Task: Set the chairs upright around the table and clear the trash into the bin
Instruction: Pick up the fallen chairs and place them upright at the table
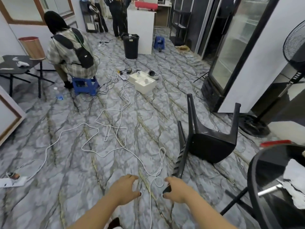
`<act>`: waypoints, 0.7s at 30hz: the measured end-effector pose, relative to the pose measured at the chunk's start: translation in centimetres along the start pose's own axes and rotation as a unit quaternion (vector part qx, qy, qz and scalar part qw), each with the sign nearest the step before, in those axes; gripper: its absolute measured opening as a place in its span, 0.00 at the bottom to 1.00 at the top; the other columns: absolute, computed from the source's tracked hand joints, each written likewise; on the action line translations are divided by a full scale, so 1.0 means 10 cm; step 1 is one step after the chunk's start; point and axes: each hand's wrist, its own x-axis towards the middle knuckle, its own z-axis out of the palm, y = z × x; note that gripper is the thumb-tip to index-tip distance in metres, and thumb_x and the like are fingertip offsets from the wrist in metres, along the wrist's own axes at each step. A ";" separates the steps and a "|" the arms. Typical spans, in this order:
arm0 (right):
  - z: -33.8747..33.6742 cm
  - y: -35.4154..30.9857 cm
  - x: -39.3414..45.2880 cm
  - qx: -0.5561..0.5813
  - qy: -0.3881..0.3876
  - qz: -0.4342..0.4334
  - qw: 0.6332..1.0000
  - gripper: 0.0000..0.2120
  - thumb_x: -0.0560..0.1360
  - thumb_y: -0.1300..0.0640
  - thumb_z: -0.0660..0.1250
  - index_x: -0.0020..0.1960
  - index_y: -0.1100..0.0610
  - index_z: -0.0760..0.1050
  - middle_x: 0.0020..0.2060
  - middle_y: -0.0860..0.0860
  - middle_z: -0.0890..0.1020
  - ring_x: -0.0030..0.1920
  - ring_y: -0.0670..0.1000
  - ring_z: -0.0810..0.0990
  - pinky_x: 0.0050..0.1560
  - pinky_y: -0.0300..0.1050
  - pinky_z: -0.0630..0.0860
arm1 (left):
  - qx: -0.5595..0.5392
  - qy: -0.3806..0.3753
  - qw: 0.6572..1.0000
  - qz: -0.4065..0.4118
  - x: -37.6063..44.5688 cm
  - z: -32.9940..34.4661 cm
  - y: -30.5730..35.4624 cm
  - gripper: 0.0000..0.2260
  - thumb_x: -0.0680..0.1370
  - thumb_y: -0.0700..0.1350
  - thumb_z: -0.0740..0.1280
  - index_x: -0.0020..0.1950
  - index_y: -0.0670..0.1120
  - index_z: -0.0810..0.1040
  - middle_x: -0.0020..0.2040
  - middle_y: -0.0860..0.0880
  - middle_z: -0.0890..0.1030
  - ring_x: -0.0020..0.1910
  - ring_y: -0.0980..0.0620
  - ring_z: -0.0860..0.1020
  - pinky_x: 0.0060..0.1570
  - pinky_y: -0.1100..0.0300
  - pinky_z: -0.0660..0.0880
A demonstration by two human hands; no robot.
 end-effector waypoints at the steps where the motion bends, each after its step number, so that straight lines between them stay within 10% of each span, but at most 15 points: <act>1: -0.07 -0.05 0.12 0.006 0.002 0.006 1.000 0.31 0.73 0.46 0.65 0.72 0.54 0.59 0.69 0.54 0.66 0.68 0.56 0.65 0.66 0.51 0.66 | 0.000 -0.005 1.000 0.006 0.13 -0.12 -0.06 0.29 0.75 0.57 0.63 0.73 0.51 0.59 0.73 0.50 0.62 0.70 0.50 0.63 0.65 0.57 0.64; 21: -1.29 -0.49 1.91 0.115 0.047 0.133 0.983 0.29 0.72 0.48 0.66 0.69 0.55 0.63 0.67 0.54 0.69 0.66 0.55 0.68 0.65 0.50 0.67 | 0.078 -0.054 0.989 0.113 2.25 -2.01 -0.84 0.31 0.74 0.56 0.65 0.73 0.49 0.59 0.72 0.49 0.63 0.70 0.51 0.62 0.65 0.60 0.62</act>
